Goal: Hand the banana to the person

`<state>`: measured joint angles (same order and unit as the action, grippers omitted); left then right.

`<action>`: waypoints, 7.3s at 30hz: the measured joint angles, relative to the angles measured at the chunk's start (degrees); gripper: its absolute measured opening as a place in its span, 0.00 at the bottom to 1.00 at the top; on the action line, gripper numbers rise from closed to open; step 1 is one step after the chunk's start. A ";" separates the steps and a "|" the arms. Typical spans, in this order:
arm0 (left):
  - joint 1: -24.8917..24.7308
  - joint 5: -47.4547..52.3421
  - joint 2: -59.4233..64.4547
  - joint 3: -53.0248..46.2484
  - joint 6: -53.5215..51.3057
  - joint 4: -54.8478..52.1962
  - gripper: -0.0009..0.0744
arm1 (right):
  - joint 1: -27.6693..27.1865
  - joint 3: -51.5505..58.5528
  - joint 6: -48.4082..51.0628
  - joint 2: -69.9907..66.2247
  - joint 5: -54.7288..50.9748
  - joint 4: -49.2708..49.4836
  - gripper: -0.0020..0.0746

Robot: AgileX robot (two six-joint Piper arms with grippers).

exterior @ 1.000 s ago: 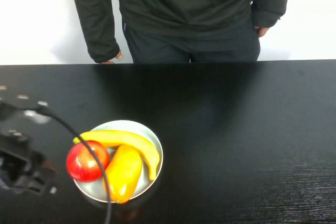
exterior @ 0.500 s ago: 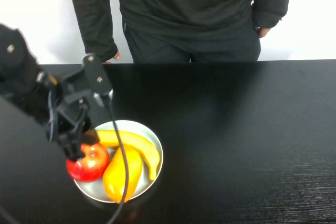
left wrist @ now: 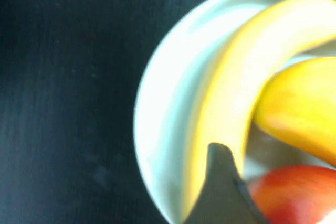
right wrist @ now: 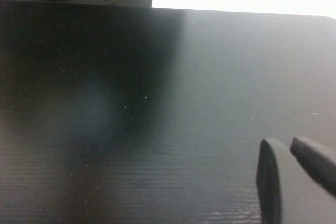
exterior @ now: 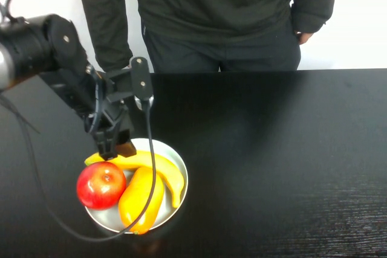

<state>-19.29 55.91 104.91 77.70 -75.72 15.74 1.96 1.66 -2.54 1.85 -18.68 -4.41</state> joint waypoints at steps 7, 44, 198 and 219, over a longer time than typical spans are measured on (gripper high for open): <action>-1.81 -5.55 3.49 0.13 -8.75 -0.69 0.59 | 0.00 0.00 0.00 0.00 0.00 0.00 0.02; -3.12 -10.36 13.71 0.37 -11.02 -5.16 0.56 | 0.00 0.00 0.00 0.00 0.00 0.00 0.02; -15.24 -0.62 -56.54 -17.38 66.64 -20.66 0.01 | 0.00 0.00 0.00 0.00 0.00 0.00 0.02; -15.24 -4.78 -79.26 -40.89 69.66 -26.66 0.01 | 0.00 0.00 0.00 0.00 0.00 0.00 0.02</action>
<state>-34.53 51.13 25.65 36.80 -6.05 -10.91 1.96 1.66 -2.54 1.85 -18.68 -4.41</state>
